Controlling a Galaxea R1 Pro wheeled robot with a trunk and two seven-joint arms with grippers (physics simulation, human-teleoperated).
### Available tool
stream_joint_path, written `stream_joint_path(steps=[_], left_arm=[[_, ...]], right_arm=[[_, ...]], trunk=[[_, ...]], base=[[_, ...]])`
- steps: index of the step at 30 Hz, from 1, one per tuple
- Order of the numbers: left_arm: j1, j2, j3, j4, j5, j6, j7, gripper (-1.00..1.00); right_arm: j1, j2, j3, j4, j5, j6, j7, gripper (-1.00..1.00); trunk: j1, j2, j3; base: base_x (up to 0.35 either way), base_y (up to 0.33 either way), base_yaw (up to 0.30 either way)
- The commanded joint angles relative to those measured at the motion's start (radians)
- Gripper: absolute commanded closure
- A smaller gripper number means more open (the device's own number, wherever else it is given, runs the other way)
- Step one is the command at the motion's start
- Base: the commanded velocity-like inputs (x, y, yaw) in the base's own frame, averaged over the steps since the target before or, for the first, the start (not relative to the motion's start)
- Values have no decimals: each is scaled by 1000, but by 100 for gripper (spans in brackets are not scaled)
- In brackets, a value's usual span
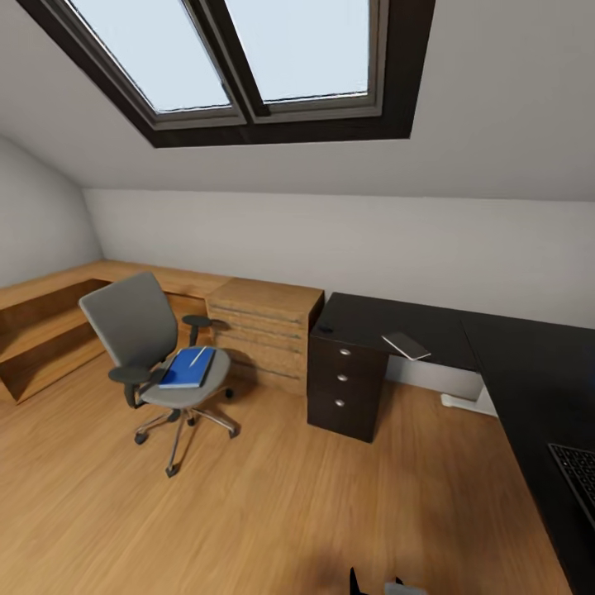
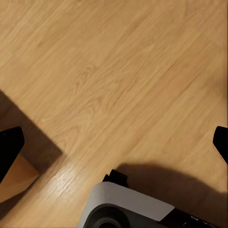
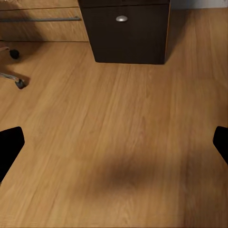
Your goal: In the bedroom, organize the workspace by keeping the computer under the desk, ensuring the monitor is on the desk, placing the keyboard on the desk next to the monitor, placing the mouse on the desk next to the keyboard, moving the folder from the swivel chair onto the desk next to the mouse, stacking the notebook on top of the folder with the pen on top of the notebook, and positioning the swivel chair next to the desk.
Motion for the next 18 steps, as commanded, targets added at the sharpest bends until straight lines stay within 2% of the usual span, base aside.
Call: stream_joint_path(steps=[1, 4, 18], left_arm=[[0, 1, -7, -1, 11, -4, 7, -100], [0, 1, -7, -1, 11, -4, 7, -100], [0, 1, -8, -1, 9, -33, 7, -100]], right_arm=[[-1, 0, 9, 1, -7, -3, -3, -100], [-1, 0, 9, 1, -7, -3, -3, -100], [-1, 0, 10, -6, -6, -9, -4, -100]], trunk=[[1, -1, 0], [1, -1, 3], [-53, 97, 57]], base=[[325, 0, 0], [326, 0, 0], [329, 0, 0]])
